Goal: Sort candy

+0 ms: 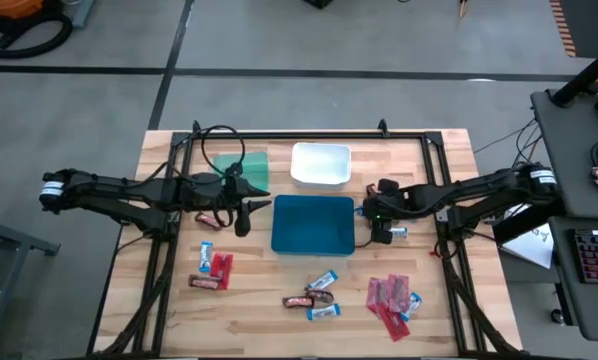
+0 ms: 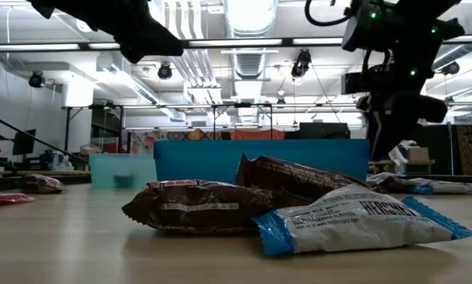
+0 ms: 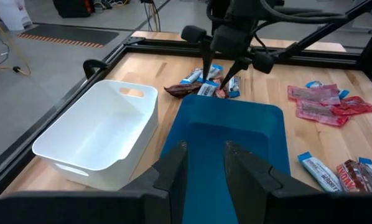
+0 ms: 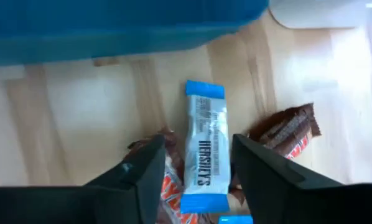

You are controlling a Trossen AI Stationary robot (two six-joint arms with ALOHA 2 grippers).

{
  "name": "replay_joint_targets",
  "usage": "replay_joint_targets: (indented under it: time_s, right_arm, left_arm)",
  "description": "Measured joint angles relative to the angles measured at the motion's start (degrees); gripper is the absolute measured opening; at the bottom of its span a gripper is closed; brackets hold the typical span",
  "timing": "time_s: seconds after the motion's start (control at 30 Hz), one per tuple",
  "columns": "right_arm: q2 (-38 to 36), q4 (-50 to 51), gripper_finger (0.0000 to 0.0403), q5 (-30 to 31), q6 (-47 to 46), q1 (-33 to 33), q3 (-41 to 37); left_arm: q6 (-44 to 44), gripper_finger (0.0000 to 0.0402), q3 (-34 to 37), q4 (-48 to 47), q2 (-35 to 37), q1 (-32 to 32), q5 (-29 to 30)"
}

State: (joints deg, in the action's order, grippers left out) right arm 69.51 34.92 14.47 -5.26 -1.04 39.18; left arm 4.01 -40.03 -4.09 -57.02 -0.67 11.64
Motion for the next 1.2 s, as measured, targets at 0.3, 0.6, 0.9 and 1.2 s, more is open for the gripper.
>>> replay_joint_targets:
  time_s: [0.3,0.6,0.9,1.2]
  right_arm:
    - [-4.0,-16.6,0.0199,-2.3,2.7,-5.8,-11.1]
    - [-2.9,-23.4,0.0199,-3.0,2.1,-7.9,-15.4]
    - [-0.5,-25.9,0.0183,-3.1,-0.9,-7.9,-17.1]
    - [-0.7,-25.7,0.0075,-2.6,-0.8,-7.9,-17.0]
  left_arm:
    - [-0.1,0.0086,0.0,0.1,0.0,0.0,-0.2]
    - [-0.1,0.0086,0.1,0.2,0.0,0.0,-0.2]
    - [-0.1,0.0086,0.1,0.2,0.0,0.0,-0.2]
    - [-0.1,0.0086,0.1,0.2,0.0,0.0,-0.2]
